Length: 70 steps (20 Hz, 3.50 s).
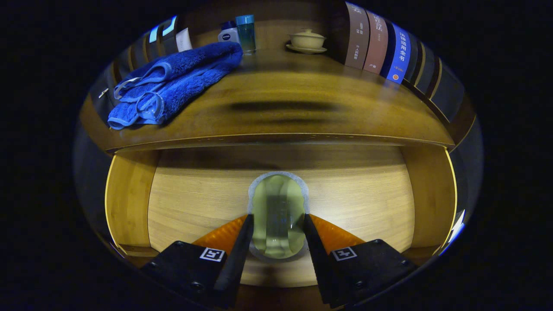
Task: Pull open the drawer, take out the items inside it, and place them on the countertop above the cabinet.
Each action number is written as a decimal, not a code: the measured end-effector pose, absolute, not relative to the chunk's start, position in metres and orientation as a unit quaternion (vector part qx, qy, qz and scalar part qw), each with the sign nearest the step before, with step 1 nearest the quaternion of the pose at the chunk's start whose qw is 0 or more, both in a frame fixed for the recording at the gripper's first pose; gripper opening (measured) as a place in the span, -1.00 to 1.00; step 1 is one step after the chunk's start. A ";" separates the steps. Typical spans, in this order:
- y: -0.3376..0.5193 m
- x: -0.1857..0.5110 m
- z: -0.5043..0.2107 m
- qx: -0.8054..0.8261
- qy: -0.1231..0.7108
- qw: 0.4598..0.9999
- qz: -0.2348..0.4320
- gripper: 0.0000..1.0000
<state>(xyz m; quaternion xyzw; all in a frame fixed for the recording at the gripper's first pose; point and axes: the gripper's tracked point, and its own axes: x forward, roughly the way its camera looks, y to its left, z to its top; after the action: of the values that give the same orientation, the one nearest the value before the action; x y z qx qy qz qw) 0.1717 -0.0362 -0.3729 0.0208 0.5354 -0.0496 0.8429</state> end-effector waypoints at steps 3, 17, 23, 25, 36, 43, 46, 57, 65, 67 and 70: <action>-0.036 0.176 -0.360 0.026 0.516 0.855 -0.049 0.49; -0.043 0.167 -0.382 0.026 0.520 0.852 -0.048 -0.67; -0.038 0.164 -0.361 0.025 0.517 0.855 -0.038 -0.67; -0.035 0.158 -0.347 0.028 0.504 0.863 -0.032 -0.67; -0.024 0.168 -0.207 0.030 0.369 0.929 -0.014 -0.68; -0.030 0.255 -0.173 0.031 0.343 0.938 -0.024 -0.68; -0.039 0.296 -0.183 0.034 0.356 0.933 -0.036 -0.68; -0.060 0.356 -0.252 0.041 0.423 0.903 -0.057 -0.67; -0.055 0.360 -0.243 0.048 0.405 0.911 -0.051 0.92; -0.055 0.358 -0.238 0.050 0.399 0.914 -0.053 0.96; -0.049 0.345 -0.232 0.061 0.387 0.918 -0.051 0.98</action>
<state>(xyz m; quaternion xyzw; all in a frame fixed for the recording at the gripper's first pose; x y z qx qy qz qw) 0.3452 -0.0487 -0.2318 0.0612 0.3874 -0.0513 0.9184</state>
